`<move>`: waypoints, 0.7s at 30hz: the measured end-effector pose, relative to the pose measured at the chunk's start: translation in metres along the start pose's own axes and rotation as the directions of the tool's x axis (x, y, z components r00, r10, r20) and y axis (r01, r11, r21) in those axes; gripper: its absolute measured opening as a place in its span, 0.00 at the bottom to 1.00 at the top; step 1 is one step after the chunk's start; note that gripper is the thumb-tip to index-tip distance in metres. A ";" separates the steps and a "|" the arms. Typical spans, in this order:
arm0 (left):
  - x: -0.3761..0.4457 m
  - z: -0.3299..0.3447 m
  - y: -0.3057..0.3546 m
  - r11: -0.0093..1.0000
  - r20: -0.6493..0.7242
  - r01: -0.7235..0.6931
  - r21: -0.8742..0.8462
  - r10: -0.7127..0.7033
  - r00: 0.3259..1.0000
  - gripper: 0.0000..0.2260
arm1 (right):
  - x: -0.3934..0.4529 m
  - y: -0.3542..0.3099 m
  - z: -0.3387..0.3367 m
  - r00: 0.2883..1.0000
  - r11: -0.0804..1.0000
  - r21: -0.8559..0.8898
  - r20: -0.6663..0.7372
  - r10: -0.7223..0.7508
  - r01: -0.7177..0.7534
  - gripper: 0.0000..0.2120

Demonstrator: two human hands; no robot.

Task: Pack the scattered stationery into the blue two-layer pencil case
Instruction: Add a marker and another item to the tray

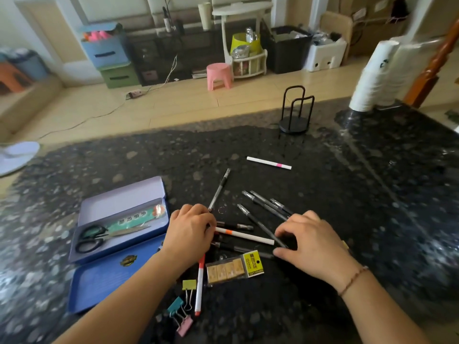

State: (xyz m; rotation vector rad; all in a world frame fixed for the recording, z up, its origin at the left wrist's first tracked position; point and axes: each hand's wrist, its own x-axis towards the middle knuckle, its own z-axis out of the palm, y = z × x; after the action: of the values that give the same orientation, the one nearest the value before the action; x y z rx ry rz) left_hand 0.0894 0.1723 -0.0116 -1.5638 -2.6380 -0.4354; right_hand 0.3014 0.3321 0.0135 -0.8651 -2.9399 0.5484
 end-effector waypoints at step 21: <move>-0.043 -0.031 -0.044 0.960 -0.196 -0.233 -0.155 0.201 0.960 0.08 | 0.019 -0.067 0.030 0.936 0.924 0.317 -0.336 -0.102 0.215 0.09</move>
State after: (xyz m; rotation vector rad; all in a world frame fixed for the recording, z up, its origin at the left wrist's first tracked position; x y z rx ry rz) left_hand 0.0696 0.1076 0.0011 -1.7489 -2.3174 -0.7734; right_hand 0.2474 0.2799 0.0063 -0.5982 -2.4883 0.8065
